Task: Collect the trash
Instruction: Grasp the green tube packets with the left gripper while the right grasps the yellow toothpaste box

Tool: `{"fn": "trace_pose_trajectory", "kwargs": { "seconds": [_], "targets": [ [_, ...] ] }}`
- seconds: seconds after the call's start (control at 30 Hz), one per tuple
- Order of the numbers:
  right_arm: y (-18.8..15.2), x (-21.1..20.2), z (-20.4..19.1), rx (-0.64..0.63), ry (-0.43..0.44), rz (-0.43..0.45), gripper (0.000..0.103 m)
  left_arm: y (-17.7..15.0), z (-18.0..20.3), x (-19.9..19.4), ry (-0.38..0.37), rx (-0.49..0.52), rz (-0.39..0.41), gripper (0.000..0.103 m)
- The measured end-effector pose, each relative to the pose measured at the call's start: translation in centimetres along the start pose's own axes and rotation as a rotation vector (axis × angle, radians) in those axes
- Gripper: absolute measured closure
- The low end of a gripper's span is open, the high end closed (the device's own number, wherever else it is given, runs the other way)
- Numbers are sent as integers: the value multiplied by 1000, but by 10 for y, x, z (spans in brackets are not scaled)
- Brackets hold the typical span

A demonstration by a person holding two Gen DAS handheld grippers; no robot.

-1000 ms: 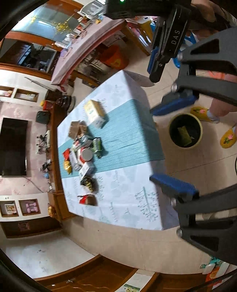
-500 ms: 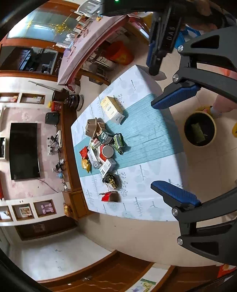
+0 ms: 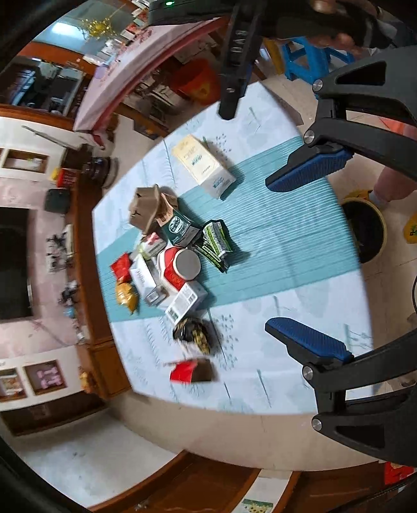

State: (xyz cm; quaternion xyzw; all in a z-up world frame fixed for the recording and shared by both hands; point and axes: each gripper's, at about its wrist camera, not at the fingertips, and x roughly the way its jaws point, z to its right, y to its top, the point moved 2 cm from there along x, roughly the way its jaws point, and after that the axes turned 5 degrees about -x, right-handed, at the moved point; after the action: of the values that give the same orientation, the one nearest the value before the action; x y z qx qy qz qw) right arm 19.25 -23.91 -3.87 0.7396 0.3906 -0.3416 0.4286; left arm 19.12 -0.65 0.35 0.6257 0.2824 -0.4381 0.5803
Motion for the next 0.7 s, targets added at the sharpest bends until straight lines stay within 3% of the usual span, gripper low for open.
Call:
{"fn": "trace_pose_trajectory", "kwargs": {
  "seconds": [0.17,0.33,0.53,0.63,0.7],
  "targets": [
    [44,57,29,139,-29,-49,21,36,8,77,25,34,-103,24],
    [77,110,55,277,-44,-117,20,59,17,139,59,88,-189,24],
    [98,151,57,241,-110,-217,19,70,19,190,53,107,-297,24],
    [103,163,52,163,-136,-254,18,74,16,209,55,97,-337,24],
    [106,165,46,87,-143,-260,25,76,15,217,48,86,-356,24]
  ]
}}
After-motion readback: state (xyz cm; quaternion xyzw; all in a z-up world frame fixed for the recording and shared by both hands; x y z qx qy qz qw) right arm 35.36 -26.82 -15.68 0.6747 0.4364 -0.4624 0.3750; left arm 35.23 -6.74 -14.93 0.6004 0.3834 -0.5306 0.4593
